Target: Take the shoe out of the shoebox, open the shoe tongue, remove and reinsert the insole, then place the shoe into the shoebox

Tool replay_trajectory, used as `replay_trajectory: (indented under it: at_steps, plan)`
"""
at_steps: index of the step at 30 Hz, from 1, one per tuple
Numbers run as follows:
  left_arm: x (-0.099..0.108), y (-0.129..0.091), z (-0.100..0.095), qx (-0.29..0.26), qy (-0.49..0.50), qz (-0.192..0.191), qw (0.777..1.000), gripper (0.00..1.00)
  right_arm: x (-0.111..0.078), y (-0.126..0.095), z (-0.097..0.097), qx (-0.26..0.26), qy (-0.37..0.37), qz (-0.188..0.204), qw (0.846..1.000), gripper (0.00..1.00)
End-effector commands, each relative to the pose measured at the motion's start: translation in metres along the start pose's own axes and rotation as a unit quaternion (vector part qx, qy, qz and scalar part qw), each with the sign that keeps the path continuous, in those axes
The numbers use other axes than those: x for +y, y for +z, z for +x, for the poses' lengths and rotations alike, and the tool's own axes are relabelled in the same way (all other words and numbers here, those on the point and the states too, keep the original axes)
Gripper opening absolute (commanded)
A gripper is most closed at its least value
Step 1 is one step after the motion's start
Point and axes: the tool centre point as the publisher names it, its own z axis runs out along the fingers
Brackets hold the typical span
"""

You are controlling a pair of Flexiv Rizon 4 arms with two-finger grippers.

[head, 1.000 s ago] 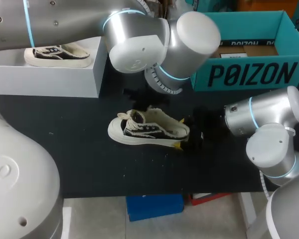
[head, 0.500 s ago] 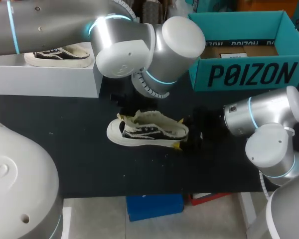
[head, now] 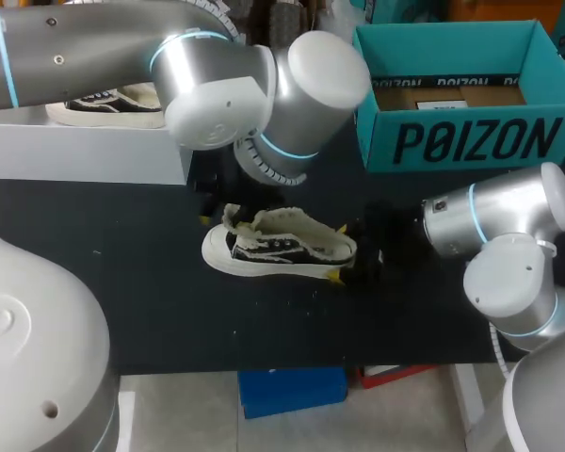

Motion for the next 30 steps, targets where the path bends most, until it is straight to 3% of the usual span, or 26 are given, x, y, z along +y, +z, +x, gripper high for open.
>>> replay_trajectory:
  at_steps: [1, 16, 30]
  plan:
    - [0.002, 0.002, -0.011, 0.006, -0.004, 0.003, 1.000, 1.00, -0.002, 0.000, -0.001, -0.001, 0.001, 0.000, 1.000, 0.00]
    - [0.014, 0.027, -0.041, -0.004, -0.024, -0.014, 1.000, 1.00, -0.002, 0.000, -0.001, -0.001, 0.001, 0.000, 1.000, 0.00]
    - [0.015, 0.053, -0.043, -0.002, -0.028, -0.033, 0.999, 1.00, -0.002, 0.000, -0.001, -0.001, 0.001, 0.000, 1.000, 0.00]
